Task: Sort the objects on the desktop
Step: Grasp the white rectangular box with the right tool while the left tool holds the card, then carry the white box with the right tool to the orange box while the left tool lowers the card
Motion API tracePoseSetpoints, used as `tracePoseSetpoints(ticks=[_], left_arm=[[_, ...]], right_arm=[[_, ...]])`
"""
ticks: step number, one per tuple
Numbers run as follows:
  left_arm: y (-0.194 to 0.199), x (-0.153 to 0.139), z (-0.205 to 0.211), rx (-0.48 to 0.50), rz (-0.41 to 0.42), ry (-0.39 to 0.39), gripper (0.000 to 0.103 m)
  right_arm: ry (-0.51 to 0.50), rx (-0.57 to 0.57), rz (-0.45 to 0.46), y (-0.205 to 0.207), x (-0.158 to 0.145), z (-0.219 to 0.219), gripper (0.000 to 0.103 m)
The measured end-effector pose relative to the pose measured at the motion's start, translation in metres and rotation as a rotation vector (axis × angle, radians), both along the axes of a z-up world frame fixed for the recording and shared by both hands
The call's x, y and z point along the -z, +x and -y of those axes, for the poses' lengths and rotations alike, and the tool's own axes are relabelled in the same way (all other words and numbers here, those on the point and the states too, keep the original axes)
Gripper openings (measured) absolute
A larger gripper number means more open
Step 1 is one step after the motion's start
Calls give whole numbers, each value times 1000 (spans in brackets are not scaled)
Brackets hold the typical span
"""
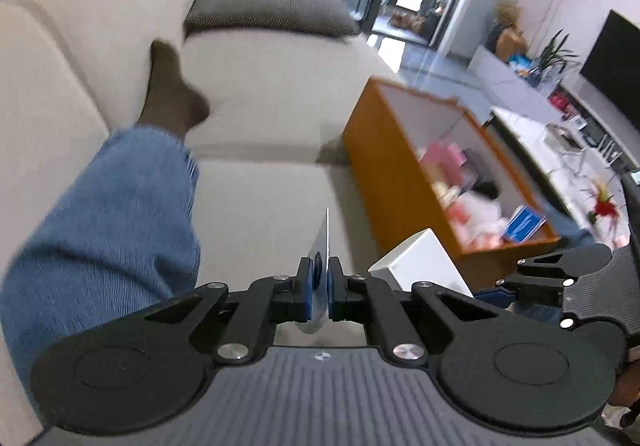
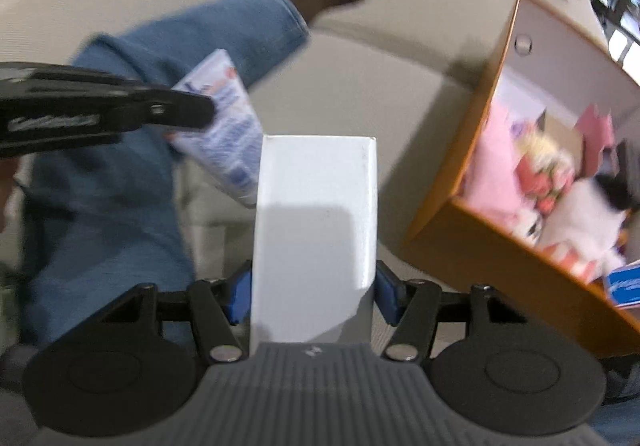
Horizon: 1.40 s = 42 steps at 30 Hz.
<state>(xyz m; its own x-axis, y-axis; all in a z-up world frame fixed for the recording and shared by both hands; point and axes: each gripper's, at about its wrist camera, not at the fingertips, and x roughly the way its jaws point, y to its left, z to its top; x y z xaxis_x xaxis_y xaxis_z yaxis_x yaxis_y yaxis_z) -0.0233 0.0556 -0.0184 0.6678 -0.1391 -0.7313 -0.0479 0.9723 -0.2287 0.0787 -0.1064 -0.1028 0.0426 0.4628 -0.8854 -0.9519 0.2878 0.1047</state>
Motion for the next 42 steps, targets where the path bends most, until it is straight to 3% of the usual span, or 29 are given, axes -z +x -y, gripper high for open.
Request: tracePoseSetpoints(ticks=[10,16,19,27,32,42], left_arm=[[45,-83,26,145,128,-52,7],[111,-92,63,162,108,-130,7],[149,-79,82,146,73,-131,7],[222,-25,118,70,-41,-19,6],[243,-3,131,53,-80,59,6],[250,30,151,37,-107,155,6]], right_arm=[[197,18,59,33,-106,50,62],[234,141,197,93,-142,71,62],[241,197,210,134,-143,72,62],[246,279,168,215,-129,65,62],[242,230,161,248,-104,41,62],[204,26,270,290,-77,3,62]])
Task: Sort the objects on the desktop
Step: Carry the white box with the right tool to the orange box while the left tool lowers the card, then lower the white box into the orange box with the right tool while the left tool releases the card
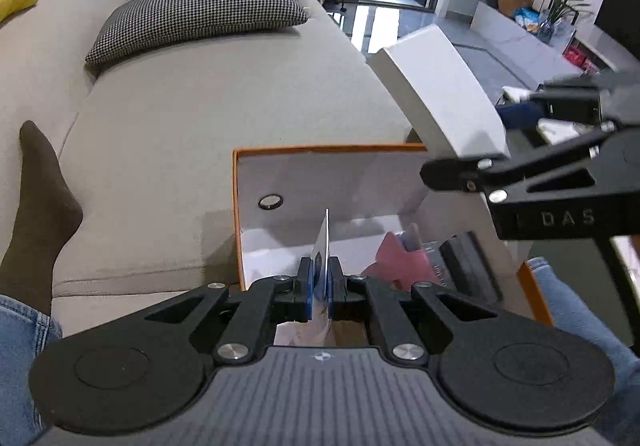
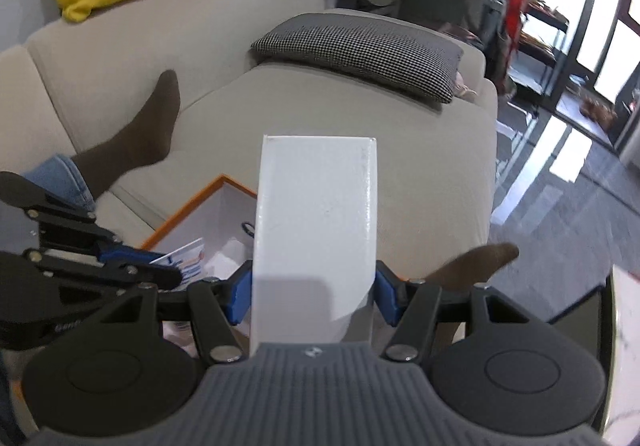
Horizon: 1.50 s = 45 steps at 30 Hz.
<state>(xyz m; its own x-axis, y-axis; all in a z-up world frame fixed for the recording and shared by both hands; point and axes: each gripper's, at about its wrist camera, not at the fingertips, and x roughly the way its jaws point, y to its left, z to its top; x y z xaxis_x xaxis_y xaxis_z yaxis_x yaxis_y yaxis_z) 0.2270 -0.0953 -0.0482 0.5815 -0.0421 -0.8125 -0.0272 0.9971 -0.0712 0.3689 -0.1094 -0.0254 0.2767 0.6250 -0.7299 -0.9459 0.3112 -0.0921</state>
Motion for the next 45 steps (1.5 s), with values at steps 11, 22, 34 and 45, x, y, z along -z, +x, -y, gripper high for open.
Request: tracePoseSetpoints(ticks=[11,22,34,45], left_arm=[[0,18,-14,29,-100,-129,10],[-32,-20,-72,30,-15,-292,20],[-37,-19,-117,-69,-19,-288,22],[-41,-21,-120,-74,-20,-289,22]], right_arm=[[-164,-265,321,-22,29,-33,62],[-324,-506,593,-54,54,-60,62],[-460,-731,848,-83,95,-68,63],[-456,-727,957,-85,114,-60,74]])
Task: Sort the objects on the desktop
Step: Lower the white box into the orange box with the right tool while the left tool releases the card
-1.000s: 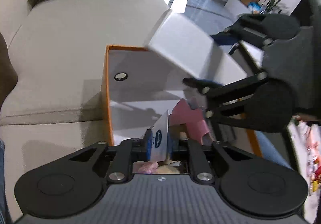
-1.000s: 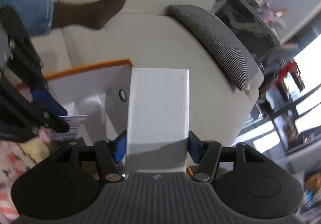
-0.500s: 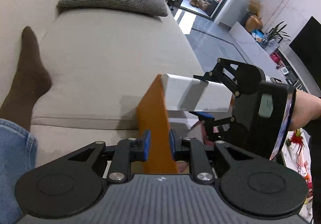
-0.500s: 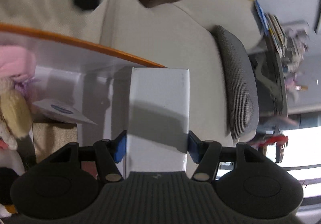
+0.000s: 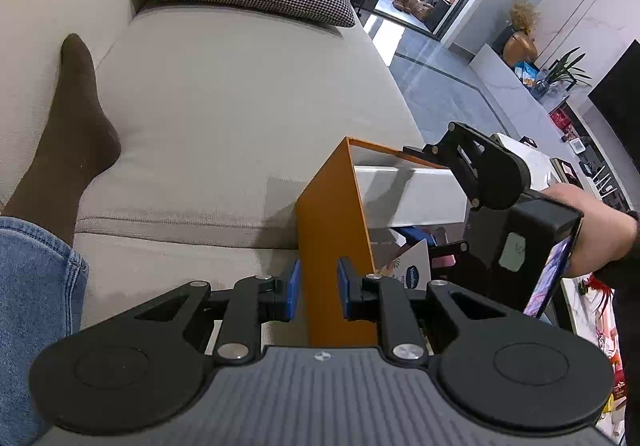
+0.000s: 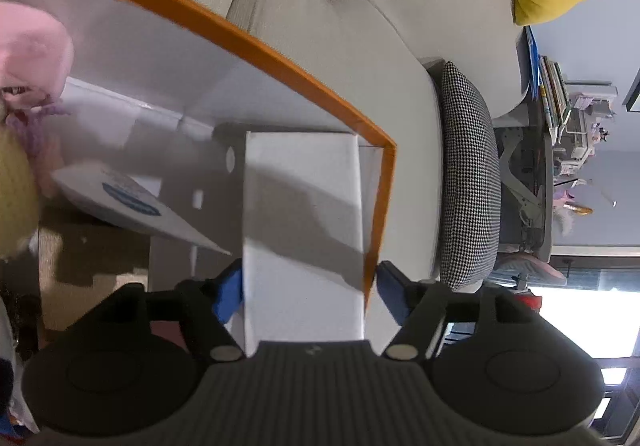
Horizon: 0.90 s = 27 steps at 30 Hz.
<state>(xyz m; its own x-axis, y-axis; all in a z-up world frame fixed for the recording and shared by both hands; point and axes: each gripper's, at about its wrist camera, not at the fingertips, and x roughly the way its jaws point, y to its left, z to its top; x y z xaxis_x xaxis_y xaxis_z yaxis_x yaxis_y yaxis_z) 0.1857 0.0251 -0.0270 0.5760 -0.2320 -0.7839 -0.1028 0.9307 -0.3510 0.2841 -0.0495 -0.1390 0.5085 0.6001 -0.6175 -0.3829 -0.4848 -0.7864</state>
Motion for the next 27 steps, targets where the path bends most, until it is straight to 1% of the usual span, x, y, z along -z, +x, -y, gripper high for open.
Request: tracePoseSetpoints(ticks=[2,5,7,16,22,27], left_arm=[[0,2,0,-4,-7,1,22],[-1,3,0,-9,-10,5,22],[-1,3,0,-8,-11,4,22],[-1,4,2,-5,-11,9,22],[-1,4,2,-5,-10,5,22],[-1,4,5,2,-12,7,22]], right_arm=[[2,0,6,-1,3,1,77],[4,25,-17,1,2,-2,80],[-3,37,-26,3,3,-4,84],[3,60,-30,5,7,-5,85],[-20,73,-27,5,10,-5,93],[-12,111,-34,11,7,-9,93]])
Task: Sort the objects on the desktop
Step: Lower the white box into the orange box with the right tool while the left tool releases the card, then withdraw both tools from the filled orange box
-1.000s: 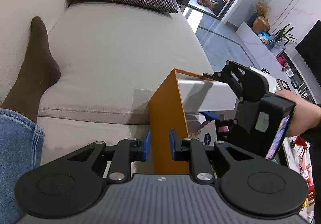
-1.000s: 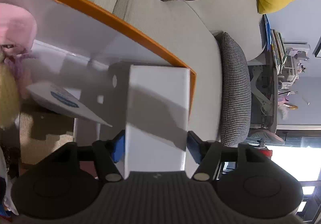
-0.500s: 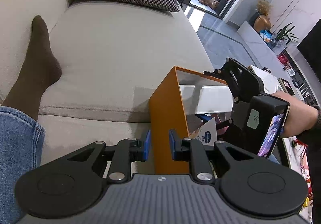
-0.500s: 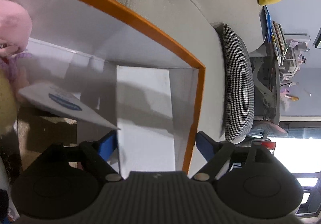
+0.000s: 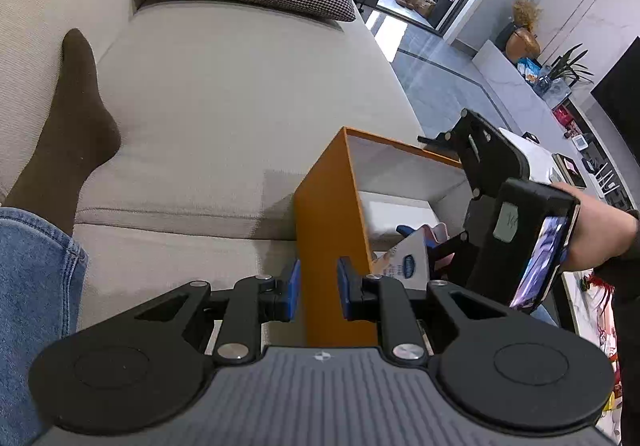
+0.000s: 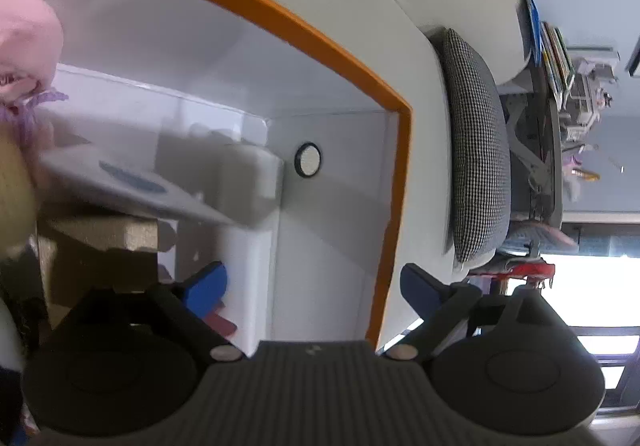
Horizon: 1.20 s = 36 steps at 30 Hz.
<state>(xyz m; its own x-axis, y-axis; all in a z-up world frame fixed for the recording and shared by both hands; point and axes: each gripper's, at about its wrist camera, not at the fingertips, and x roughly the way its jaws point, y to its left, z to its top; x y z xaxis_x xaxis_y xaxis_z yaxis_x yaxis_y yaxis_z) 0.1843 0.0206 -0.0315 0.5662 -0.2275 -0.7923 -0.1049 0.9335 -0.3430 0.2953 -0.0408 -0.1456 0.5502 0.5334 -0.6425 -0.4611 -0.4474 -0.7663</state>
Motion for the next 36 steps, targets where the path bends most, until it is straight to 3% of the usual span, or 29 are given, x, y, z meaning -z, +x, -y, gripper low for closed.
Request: tracePoseSetpoints(ticks=[2,5,7,10,14,16,22,25,29,32,36], left_arm=[[0,-1,1,4,1,2,22],[-1,-3,3,7,6,4,22],[-3,-4,5,12,8,8,22],[-6,-9,10,26,12,26,22],[-17,-22,20,44,47,57,22],[-23,-29,26,54,69,77,21],[-45,-48,45,66,135,133,22],[-57,-56,53,64,173,176,24],[-75,-62,63,61,223,183,36],[-87,-64,71,64,248,192,53],[-99,-63,83,62,272,213,61]], right_arm=[[9,15,-13,2,-5,-1,93],[17,25,-36,3,-14,2,84],[27,42,-54,4,-21,3,71],[52,93,-114,4,-32,10,62],[119,197,-236,5,-56,19,51],[163,265,-312,7,-72,25,40],[286,468,-536,5,-116,56,25],[359,544,-610,-4,-134,76,24],[495,638,-761,-14,-158,109,24],[595,720,-871,-23,-167,132,24],[711,810,-959,-43,-167,160,25]])
